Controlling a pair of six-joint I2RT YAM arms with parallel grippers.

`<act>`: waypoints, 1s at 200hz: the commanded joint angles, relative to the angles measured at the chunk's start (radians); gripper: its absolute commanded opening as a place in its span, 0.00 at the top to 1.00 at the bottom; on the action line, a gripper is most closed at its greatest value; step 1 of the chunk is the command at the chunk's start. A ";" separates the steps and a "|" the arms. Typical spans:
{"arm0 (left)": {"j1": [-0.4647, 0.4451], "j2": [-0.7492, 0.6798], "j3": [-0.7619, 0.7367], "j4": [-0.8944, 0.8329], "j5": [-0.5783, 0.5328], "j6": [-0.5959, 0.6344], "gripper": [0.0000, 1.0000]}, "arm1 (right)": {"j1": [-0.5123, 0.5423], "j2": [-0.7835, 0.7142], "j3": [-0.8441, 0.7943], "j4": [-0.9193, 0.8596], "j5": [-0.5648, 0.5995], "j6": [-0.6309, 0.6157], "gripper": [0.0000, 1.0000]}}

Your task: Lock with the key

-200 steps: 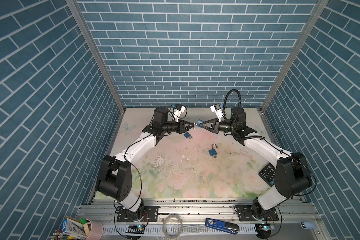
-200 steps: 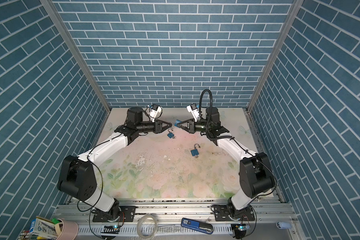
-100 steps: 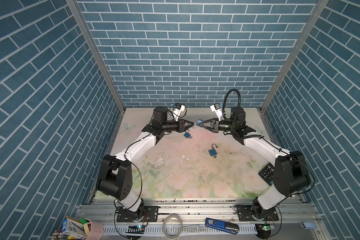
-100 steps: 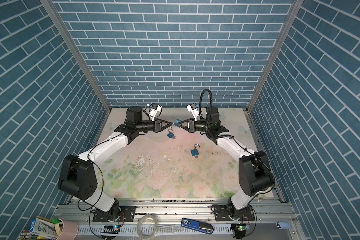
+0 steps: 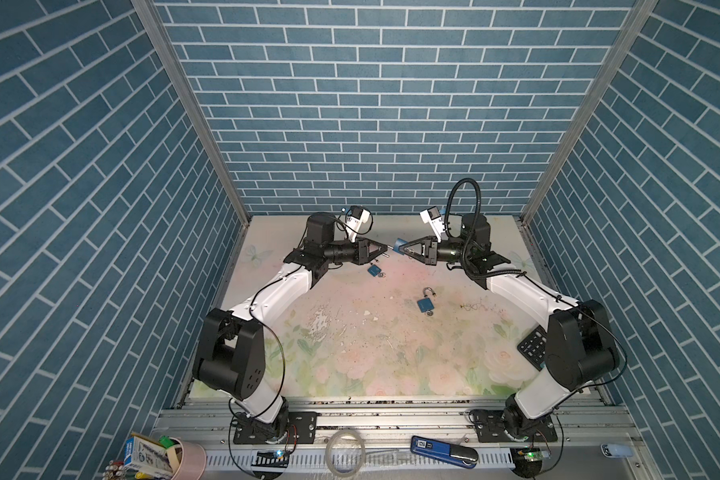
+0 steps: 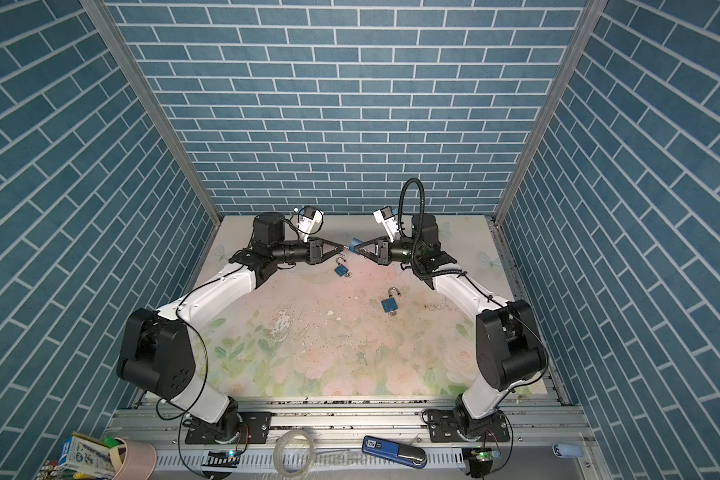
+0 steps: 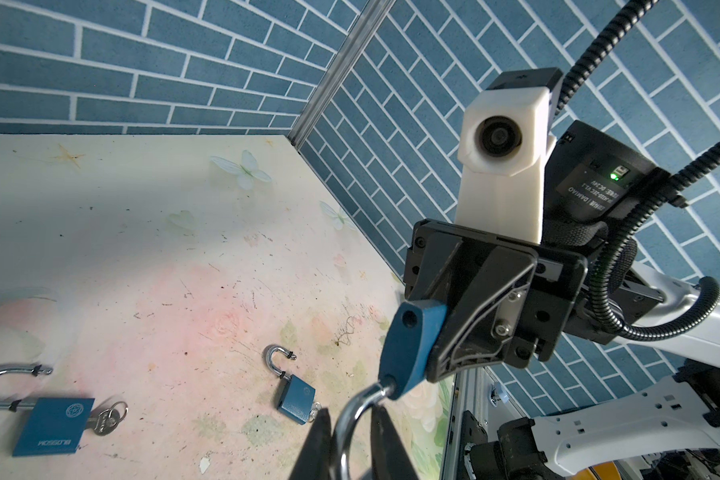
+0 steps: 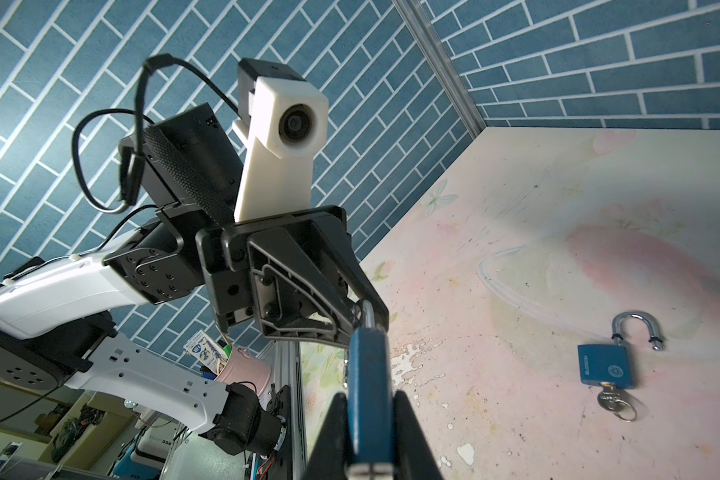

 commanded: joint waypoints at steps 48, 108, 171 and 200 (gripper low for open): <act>0.018 0.027 0.052 -0.054 0.022 0.031 0.78 | -0.011 0.003 0.041 0.050 -0.041 0.010 1.00; 0.017 0.039 0.053 -0.013 0.056 -0.008 0.77 | -0.011 0.005 0.044 0.050 -0.047 0.011 1.00; 0.018 0.038 0.062 -0.038 0.055 0.009 0.79 | -0.011 0.015 0.059 0.044 -0.056 0.010 1.00; 0.018 0.038 0.061 -0.036 0.052 0.016 0.85 | -0.011 0.010 0.057 0.042 -0.061 0.010 1.00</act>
